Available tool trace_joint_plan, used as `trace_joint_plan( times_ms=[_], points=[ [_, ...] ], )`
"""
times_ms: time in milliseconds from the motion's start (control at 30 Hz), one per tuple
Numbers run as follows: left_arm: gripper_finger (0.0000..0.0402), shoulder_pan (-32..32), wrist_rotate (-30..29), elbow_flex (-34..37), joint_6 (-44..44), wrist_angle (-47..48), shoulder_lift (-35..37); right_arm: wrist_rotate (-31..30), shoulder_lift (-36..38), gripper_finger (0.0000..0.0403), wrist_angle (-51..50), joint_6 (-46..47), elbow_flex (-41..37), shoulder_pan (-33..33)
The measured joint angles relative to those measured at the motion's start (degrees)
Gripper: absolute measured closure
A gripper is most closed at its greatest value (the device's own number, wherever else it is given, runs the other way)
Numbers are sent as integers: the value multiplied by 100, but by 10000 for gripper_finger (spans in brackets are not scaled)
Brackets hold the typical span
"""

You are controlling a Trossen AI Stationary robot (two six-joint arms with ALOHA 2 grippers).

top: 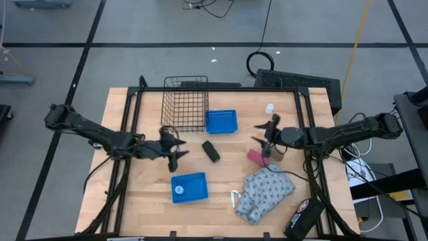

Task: Pick & Place Medicine items
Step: Put the bottom white medicine bottles into the bottom blue basket

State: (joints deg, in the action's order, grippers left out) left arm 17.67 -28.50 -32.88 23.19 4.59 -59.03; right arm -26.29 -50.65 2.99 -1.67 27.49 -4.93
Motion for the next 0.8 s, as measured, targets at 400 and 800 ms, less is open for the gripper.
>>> trace_joint_plan(
  times_ms=[400,800],
  points=[
    [190,-23,-1103,2,-325,749,746,-1107,566,193,-2654,2103,-178,13],
    [190,-34,-1472,684,-399,-289,1090,-646,560,193,-957,2127,-1695,249]
  ],
)
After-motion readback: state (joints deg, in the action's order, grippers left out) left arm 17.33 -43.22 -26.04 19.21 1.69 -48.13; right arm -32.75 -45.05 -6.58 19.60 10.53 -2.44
